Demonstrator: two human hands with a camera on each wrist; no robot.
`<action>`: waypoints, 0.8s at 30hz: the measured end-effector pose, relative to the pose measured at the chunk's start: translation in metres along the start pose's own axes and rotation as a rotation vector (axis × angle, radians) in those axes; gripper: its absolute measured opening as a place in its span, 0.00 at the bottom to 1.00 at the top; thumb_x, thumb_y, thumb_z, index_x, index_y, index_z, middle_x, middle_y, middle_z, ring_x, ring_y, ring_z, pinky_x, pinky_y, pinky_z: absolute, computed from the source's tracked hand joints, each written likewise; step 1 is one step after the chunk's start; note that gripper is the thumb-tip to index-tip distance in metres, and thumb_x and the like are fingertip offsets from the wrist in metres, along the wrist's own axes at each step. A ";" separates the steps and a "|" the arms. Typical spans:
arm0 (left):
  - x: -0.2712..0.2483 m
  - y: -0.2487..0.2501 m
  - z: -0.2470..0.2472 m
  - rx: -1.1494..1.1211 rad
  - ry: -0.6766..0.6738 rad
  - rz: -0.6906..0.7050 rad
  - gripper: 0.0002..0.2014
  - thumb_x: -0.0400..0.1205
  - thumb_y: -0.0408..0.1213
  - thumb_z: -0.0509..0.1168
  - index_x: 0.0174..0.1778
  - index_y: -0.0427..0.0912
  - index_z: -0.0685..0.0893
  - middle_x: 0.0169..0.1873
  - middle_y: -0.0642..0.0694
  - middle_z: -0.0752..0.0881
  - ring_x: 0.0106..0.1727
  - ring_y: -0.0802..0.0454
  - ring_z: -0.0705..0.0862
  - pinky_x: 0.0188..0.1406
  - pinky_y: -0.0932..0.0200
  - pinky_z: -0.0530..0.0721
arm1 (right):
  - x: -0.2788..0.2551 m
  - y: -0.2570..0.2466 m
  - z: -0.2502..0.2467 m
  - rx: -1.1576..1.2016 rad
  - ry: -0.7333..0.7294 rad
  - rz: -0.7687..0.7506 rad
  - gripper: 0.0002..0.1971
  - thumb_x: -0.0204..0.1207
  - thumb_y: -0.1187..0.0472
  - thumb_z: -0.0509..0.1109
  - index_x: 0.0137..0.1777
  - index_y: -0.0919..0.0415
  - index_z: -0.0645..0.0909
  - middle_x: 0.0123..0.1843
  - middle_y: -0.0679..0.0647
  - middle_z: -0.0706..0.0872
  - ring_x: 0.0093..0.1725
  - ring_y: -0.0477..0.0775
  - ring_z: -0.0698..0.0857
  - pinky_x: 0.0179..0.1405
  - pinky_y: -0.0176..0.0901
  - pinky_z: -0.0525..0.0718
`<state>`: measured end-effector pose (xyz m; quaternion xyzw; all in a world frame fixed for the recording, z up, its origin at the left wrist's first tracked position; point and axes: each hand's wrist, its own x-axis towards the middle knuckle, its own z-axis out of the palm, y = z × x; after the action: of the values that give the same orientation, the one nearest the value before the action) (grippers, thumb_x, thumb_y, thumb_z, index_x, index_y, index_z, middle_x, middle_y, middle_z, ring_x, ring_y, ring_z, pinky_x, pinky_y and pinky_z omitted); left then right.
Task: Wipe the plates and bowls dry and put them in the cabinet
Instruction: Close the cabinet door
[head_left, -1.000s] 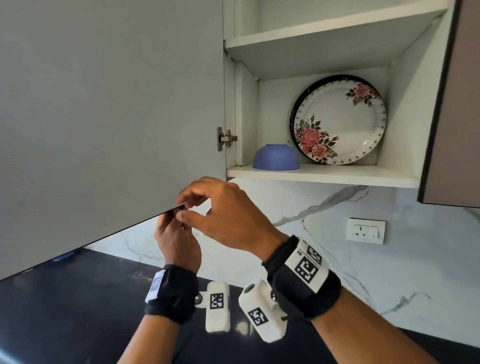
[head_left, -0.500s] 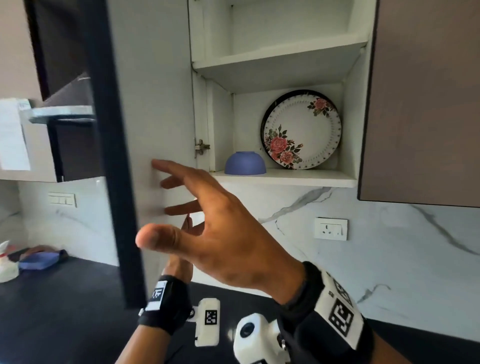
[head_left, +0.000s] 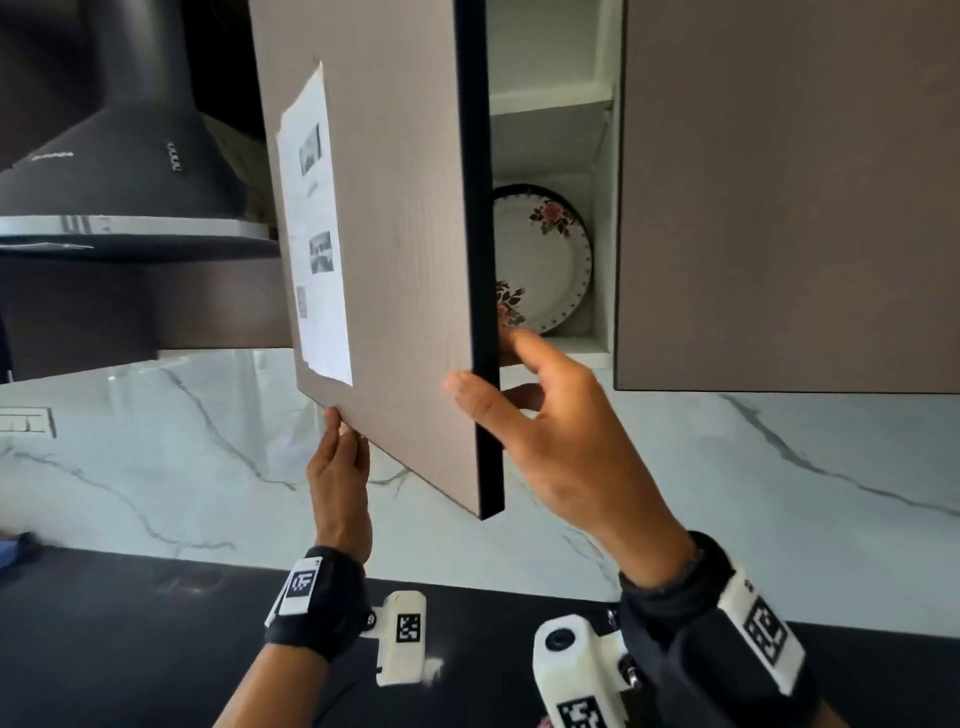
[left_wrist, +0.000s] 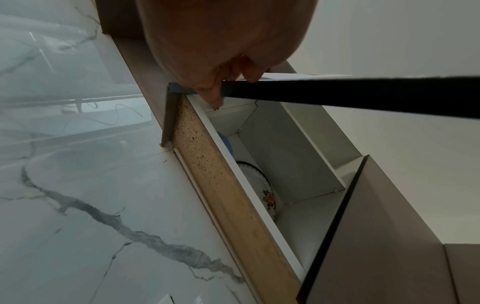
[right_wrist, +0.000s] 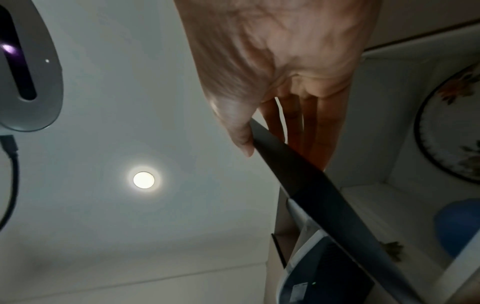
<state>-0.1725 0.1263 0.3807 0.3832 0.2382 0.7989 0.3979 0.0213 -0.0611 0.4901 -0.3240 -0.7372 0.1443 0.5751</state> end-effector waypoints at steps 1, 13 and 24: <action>-0.001 0.000 0.002 0.023 -0.007 0.007 0.23 0.95 0.36 0.56 0.89 0.42 0.68 0.84 0.54 0.75 0.80 0.60 0.77 0.85 0.54 0.72 | 0.000 0.005 -0.006 0.006 0.027 0.010 0.18 0.82 0.44 0.72 0.68 0.48 0.82 0.59 0.38 0.88 0.56 0.43 0.90 0.55 0.47 0.90; -0.002 -0.027 0.034 0.352 -0.135 0.001 0.36 0.92 0.55 0.59 0.93 0.58 0.49 0.91 0.65 0.53 0.89 0.64 0.58 0.88 0.56 0.55 | 0.018 0.070 -0.051 -0.114 0.491 0.035 0.13 0.71 0.46 0.83 0.46 0.51 0.86 0.38 0.49 0.91 0.39 0.53 0.90 0.44 0.62 0.90; 0.013 -0.059 0.069 0.463 -0.084 0.016 0.39 0.92 0.52 0.59 0.93 0.57 0.42 0.90 0.68 0.40 0.90 0.55 0.61 0.89 0.44 0.64 | 0.054 0.125 -0.074 -0.500 0.647 0.066 0.12 0.78 0.47 0.77 0.46 0.55 0.86 0.34 0.37 0.84 0.36 0.42 0.84 0.41 0.48 0.85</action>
<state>-0.0959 0.1754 0.3866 0.4991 0.3950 0.7094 0.3026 0.1228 0.0554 0.4795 -0.5061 -0.5197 -0.1304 0.6758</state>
